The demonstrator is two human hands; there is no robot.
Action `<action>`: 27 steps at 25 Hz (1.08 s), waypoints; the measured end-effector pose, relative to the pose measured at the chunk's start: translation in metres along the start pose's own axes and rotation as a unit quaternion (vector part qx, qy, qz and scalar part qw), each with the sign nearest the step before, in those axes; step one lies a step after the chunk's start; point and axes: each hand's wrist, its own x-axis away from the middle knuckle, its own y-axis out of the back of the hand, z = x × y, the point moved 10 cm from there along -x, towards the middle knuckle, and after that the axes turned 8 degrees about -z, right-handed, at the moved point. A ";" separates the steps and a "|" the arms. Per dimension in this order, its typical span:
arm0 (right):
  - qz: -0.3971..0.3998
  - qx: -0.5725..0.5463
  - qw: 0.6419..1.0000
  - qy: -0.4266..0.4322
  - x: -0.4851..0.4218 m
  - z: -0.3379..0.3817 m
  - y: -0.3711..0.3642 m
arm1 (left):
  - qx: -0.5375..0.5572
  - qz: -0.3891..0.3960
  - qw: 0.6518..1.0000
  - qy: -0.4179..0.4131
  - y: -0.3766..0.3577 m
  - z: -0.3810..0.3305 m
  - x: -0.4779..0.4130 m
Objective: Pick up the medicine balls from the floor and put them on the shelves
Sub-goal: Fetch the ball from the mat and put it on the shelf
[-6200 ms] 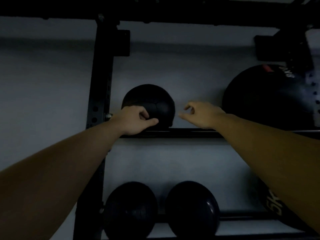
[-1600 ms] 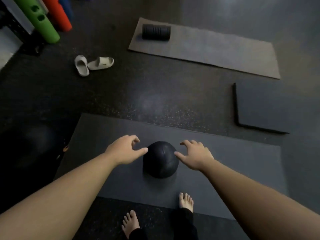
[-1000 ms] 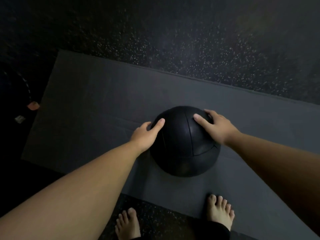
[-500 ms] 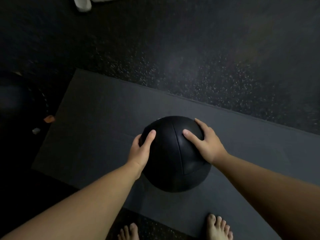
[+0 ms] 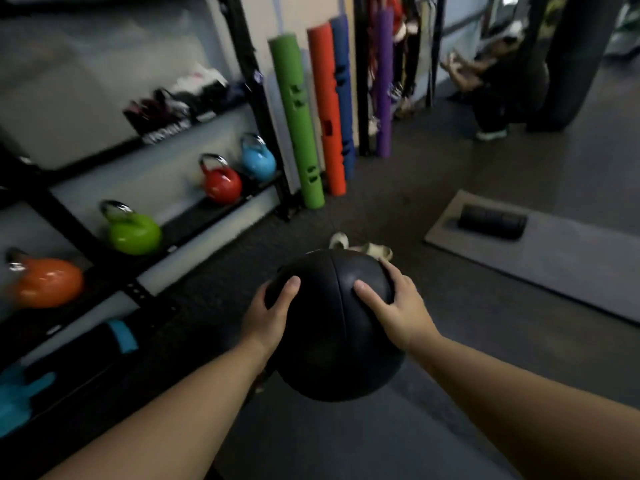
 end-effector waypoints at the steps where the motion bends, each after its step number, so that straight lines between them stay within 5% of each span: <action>1: 0.004 -0.007 0.999 0.031 -0.005 0.056 -0.002 | 0.008 -0.022 0.999 -0.025 0.036 -0.045 -0.001; 6: 0.048 -0.061 0.976 0.201 0.024 0.355 -0.029 | 0.036 -0.174 0.976 -0.128 0.253 -0.242 0.045; 11: 0.131 -0.124 0.934 0.308 0.125 0.582 -0.108 | 0.068 -0.313 0.932 -0.167 0.484 -0.342 0.140; 19: 0.238 -0.232 0.879 0.343 0.298 0.760 -0.269 | 0.025 -0.442 0.876 -0.193 0.765 -0.368 0.248; 27: 0.279 -0.234 0.850 0.381 0.370 0.873 -0.423 | 0.032 -0.500 0.849 -0.171 0.940 -0.344 0.247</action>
